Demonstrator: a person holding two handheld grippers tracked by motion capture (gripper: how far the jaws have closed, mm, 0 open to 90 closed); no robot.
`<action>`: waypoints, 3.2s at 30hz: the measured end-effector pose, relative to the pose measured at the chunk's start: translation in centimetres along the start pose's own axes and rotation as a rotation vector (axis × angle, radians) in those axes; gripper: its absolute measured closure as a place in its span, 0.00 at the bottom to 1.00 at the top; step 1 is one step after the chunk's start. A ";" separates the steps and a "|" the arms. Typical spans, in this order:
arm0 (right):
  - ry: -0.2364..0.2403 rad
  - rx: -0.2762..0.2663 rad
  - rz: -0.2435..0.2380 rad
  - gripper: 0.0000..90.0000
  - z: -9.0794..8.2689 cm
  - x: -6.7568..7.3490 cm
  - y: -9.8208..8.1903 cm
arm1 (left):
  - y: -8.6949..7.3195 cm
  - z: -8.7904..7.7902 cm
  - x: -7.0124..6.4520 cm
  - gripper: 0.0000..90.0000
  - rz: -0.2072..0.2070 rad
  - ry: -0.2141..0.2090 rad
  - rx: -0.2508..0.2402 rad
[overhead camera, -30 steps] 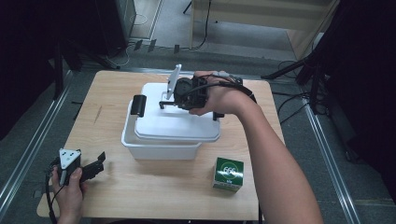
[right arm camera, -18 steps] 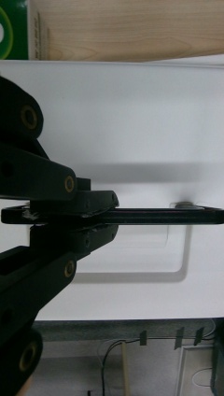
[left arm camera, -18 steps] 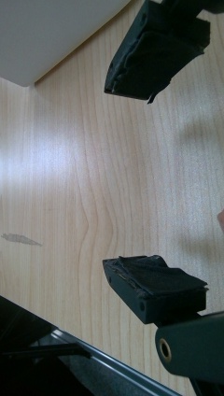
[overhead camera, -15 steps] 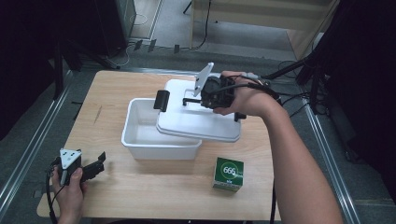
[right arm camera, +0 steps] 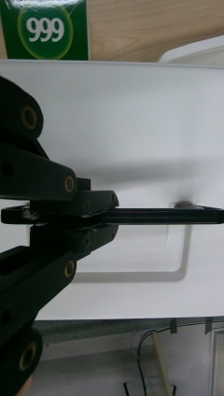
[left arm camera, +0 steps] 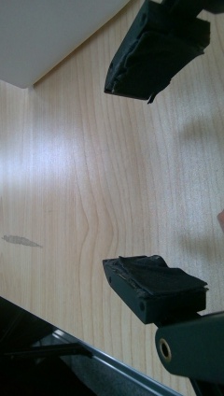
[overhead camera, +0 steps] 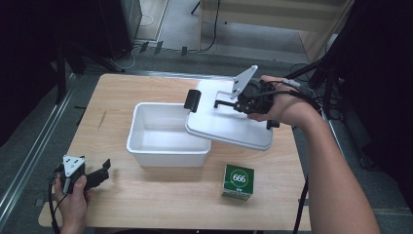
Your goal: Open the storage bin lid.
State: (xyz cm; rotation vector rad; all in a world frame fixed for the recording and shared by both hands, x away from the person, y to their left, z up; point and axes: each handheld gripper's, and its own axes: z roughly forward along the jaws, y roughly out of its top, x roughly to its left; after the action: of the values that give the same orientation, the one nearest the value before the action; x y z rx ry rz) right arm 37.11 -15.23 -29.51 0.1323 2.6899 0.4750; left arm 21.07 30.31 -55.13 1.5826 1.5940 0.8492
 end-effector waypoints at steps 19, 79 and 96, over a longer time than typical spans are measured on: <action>-0.040 0.021 0.130 0.95 -1.5 -0.8 -6.9 | -0.1 -0.2 0.0 0.16 0.007 -0.007 -0.025; 0.021 0.143 0.298 0.95 10.7 1.5 -14.9 | -0.2 -0.3 0.0 0.16 0.001 -0.012 -0.035; 0.005 0.137 0.310 0.95 12.5 2.0 -15.7 | -0.2 -0.3 0.0 0.16 0.003 -0.010 -0.035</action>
State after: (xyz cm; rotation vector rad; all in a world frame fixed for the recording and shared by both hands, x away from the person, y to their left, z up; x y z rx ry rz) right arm 39.95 -25.74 -46.44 0.5933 2.7156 0.3786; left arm 20.68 30.33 -55.11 1.5626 1.5621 0.8643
